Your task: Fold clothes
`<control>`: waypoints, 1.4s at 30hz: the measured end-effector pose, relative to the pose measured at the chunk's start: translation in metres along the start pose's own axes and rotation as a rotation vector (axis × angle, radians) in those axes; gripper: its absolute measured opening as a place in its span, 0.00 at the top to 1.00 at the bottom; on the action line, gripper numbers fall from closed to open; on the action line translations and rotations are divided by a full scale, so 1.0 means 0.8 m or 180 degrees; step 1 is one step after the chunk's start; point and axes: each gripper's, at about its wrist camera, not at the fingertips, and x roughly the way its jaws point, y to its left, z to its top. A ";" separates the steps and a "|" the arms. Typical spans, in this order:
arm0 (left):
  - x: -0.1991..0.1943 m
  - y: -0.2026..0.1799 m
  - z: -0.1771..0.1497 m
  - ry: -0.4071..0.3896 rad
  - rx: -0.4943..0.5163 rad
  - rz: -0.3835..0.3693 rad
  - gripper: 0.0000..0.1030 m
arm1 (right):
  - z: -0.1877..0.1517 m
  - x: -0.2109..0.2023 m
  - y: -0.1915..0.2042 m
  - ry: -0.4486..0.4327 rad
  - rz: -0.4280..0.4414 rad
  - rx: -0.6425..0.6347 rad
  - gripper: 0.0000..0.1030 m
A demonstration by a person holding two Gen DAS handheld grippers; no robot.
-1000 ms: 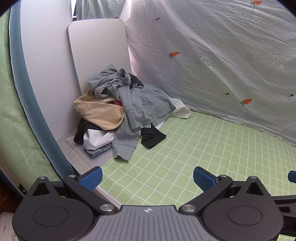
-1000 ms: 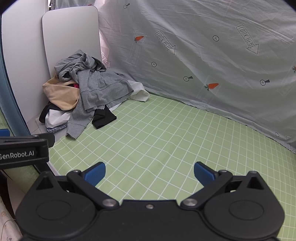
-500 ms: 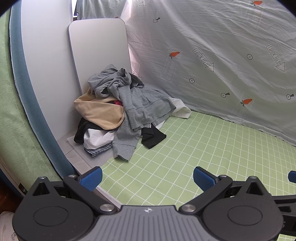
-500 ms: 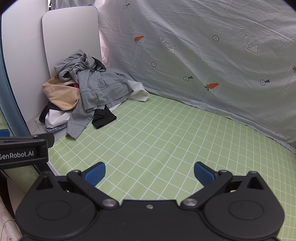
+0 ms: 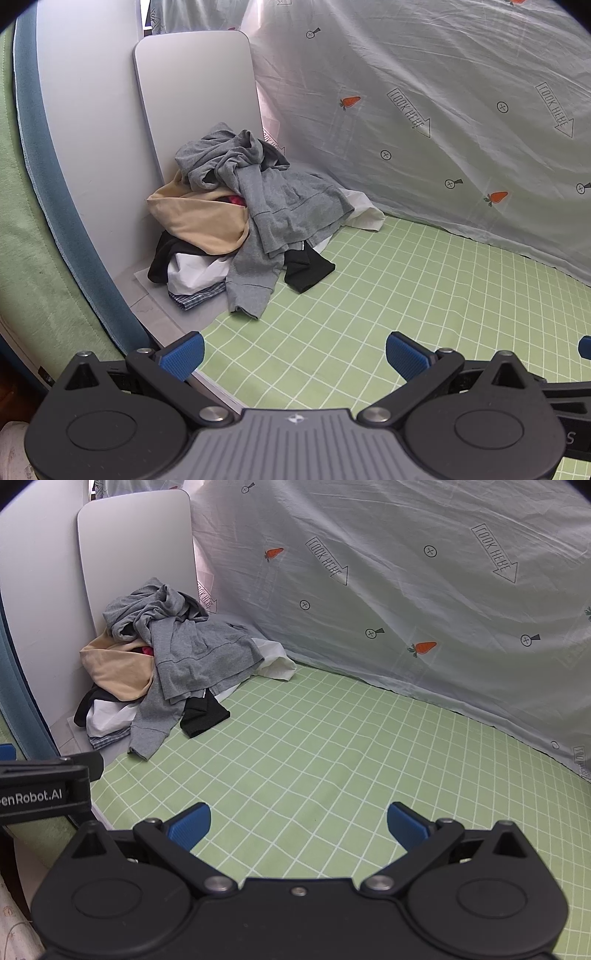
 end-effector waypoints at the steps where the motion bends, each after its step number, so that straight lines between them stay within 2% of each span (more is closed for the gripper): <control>1: 0.004 0.001 0.001 0.0010 0.0009 -0.0002 0.00 | 0.002 0.003 0.001 0.0002 -0.0003 0.0010 0.00; 13: 0.085 0.035 0.041 0.0191 -0.0128 -0.0031 0.00 | 0.046 0.073 0.024 0.0040 -0.0107 0.0013 0.00; 21: 0.197 0.095 0.111 0.0291 -0.0254 0.0039 0.00 | 0.126 0.160 0.064 -0.0191 -0.0196 -0.0141 0.02; 25: 0.267 0.127 0.160 0.0333 -0.0314 0.0107 0.00 | 0.187 0.226 0.099 -0.0350 -0.0223 -0.0245 0.05; 28: 0.326 0.149 0.200 0.0347 -0.0368 0.0173 0.00 | 0.234 0.287 0.123 -0.0418 -0.0173 -0.0344 0.13; 34: 0.456 0.181 0.273 0.0406 -0.0624 0.0273 0.02 | 0.325 0.426 0.165 -0.0388 0.0077 -0.0469 0.25; 36: 0.491 0.190 0.291 0.0336 -0.0790 0.0342 0.11 | 0.350 0.469 0.182 -0.0382 0.0188 -0.0570 0.31; 38: 0.515 0.197 0.305 0.0235 -0.0940 0.0352 0.14 | 0.375 0.512 0.201 -0.0374 0.0335 -0.0670 0.34; 39: 0.527 0.201 0.312 0.0185 -0.1013 0.0354 0.14 | 0.387 0.532 0.211 -0.0377 0.0433 -0.0729 0.40; 42: 0.553 0.204 0.327 0.0091 -0.1099 0.0382 0.19 | 0.412 0.585 0.244 -0.0399 0.0664 -0.0886 0.48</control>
